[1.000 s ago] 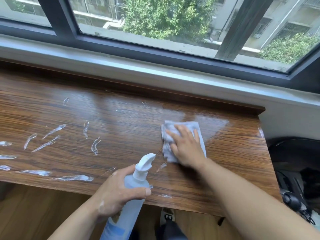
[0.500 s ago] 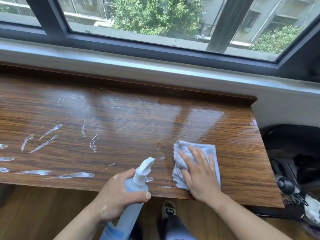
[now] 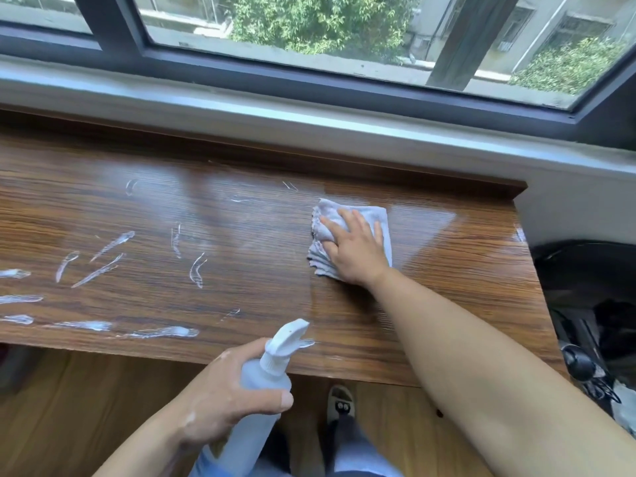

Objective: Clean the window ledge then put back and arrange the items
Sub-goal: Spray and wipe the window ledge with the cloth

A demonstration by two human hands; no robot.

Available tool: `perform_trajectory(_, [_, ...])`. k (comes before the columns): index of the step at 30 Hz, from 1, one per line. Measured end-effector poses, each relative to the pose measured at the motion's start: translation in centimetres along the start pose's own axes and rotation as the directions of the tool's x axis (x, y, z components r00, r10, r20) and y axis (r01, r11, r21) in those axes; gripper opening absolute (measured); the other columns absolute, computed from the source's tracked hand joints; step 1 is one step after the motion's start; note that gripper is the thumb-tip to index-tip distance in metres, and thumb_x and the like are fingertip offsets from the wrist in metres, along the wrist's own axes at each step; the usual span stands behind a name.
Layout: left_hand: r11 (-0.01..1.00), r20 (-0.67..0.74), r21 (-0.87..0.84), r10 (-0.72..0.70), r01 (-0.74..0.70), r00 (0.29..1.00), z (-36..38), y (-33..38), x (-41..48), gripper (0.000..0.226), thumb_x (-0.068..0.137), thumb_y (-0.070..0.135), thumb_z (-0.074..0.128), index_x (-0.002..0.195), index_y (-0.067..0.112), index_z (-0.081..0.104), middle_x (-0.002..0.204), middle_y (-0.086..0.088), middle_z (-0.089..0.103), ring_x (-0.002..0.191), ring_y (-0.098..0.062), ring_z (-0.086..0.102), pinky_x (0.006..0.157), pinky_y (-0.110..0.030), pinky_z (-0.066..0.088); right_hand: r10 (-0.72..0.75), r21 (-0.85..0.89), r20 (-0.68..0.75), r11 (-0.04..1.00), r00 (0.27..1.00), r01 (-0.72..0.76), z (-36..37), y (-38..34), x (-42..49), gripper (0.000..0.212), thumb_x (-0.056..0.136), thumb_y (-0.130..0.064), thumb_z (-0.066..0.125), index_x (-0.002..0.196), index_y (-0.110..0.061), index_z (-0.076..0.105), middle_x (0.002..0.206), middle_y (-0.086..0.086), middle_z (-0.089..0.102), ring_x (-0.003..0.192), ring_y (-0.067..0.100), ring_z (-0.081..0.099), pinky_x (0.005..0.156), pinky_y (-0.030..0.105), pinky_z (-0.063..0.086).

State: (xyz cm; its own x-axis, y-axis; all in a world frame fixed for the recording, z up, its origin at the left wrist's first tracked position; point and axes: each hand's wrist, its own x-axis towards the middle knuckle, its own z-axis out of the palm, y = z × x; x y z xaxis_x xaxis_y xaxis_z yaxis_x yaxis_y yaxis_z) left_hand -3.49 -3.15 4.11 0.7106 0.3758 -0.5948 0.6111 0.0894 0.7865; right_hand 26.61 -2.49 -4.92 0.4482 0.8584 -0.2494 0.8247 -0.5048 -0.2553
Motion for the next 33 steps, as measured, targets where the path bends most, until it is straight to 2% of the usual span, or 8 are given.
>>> perform_trajectory(3, [0.997, 0.061, 0.071, 0.012, -0.017, 0.998, 0.7, 0.2, 0.4, 0.059, 0.057, 0.056, 0.078, 0.113, 0.041, 0.070, 0.100, 0.008, 0.070, 0.088, -0.004, 0.060, 0.085, -0.028, 0.046, -0.023, -0.018, -0.007, 1.000, 1.000, 0.023, 0.6, 1.5, -3.1, 0.053, 0.102, -0.049, 0.039, 0.153, -0.046, 0.025, 0.167, -0.007, 0.008, 0.154, 0.017, 0.000, 0.122, 0.054, -0.003])
perform_trajectory(7, [0.991, 0.069, 0.131, -0.019, 0.009, 0.997, 0.8, -0.1, 0.7, 0.054, 0.056, 0.055, 0.080, 0.102, 0.028, 0.071, 0.100, -0.002, 0.070, 0.080, -0.010, 0.058, 0.076, -0.030, 0.044, -0.021, -0.054, -0.007, 0.998, 1.000, 0.020, 2.2, 3.6, -10.3, 0.056, 0.097, -0.054, 0.024, 0.153, -0.049, 0.020, 0.167, -0.009, 0.007, 0.154, 0.016, -0.001, 0.122, 0.050, -0.004])
perform_trajectory(9, [0.993, 0.122, 0.119, -0.035, 0.021, 0.992, 0.4, -0.3, 0.7, 0.051, 0.058, 0.051, 0.082, 0.104, 0.030, 0.072, 0.100, -0.002, 0.071, 0.080, -0.009, 0.059, 0.079, -0.033, 0.047, -0.028, -0.071, -0.013, 0.997, 1.000, 0.027, 3.3, 4.2, -13.9, 0.058, 0.095, -0.056, 0.020, 0.153, -0.051, 0.018, 0.167, -0.009, 0.009, 0.154, 0.015, -0.002, 0.122, 0.049, -0.006])
perform_trajectory(13, [0.990, 0.189, 0.139, -0.034, 0.008, 0.981, -0.9, -0.4, 0.4, 0.065, 0.061, 0.052, 0.080, 0.124, 0.044, 0.064, 0.114, 0.010, 0.071, 0.105, -0.015, 0.064, 0.097, -0.041, 0.049, -0.041, -0.136, -0.052, 0.990, 0.998, 0.034, 5.1, 3.4, -17.9, 0.056, 0.098, -0.052, 0.030, 0.153, -0.047, 0.022, 0.165, -0.004, 0.020, 0.154, 0.022, 0.010, 0.120, 0.053, 0.000])
perform_trajectory(18, [0.998, 0.077, 0.064, -0.015, 0.011, 0.997, -2.9, -1.1, -0.2, 0.067, 0.058, 0.054, 0.083, 0.123, 0.048, 0.066, 0.108, 0.001, 0.075, 0.100, -0.024, 0.069, 0.100, -0.046, 0.050, -0.175, -0.161, -0.042, 0.973, 0.984, 0.166, 5.3, -1.5, -14.0, 0.055, 0.096, -0.051, 0.035, 0.149, -0.039, 0.037, 0.159, 0.003, 0.035, 0.149, 0.029, 0.028, 0.116, 0.059, 0.013])
perform_trajectory(25, [0.995, -0.008, -0.096, -0.027, 0.026, 1.000, -2.9, -2.5, -0.1, 0.065, 0.056, 0.051, 0.089, 0.116, 0.036, 0.071, 0.097, -0.012, 0.076, 0.097, -0.042, 0.070, 0.100, -0.057, 0.049, 0.048, -0.013, -0.027, 0.999, 0.998, -0.048, 1.2, -3.5, -1.4, 0.054, 0.102, -0.051, 0.037, 0.154, -0.043, 0.025, 0.168, -0.004, 0.007, 0.154, 0.019, -0.001, 0.121, 0.056, -0.004])
perform_trajectory(29, [0.994, 0.054, -0.110, -0.022, 0.028, 0.998, -2.9, -2.4, 0.0, 0.057, 0.057, 0.044, 0.087, 0.112, 0.038, 0.073, 0.096, -0.013, 0.076, 0.095, -0.040, 0.072, 0.100, -0.054, 0.050, 0.034, -0.025, -0.057, 0.999, 0.998, -0.035, 2.8, -2.6, -6.7, 0.054, 0.101, -0.053, 0.033, 0.153, -0.045, 0.022, 0.168, -0.006, 0.004, 0.154, 0.018, -0.005, 0.121, 0.054, -0.007])
perform_trajectory(33, [0.999, 0.070, -0.045, 0.005, -0.001, 0.998, -3.6, -2.4, 0.1, 0.063, 0.055, 0.053, 0.084, 0.116, 0.044, 0.070, 0.100, -0.005, 0.077, 0.099, -0.031, 0.072, 0.105, -0.054, 0.049, -0.053, -0.090, -0.066, 0.995, 0.996, 0.047, 5.5, -1.8, -14.8, 0.056, 0.098, -0.055, 0.021, 0.154, -0.048, 0.018, 0.168, -0.006, 0.008, 0.155, 0.018, -0.003, 0.120, 0.051, -0.009])
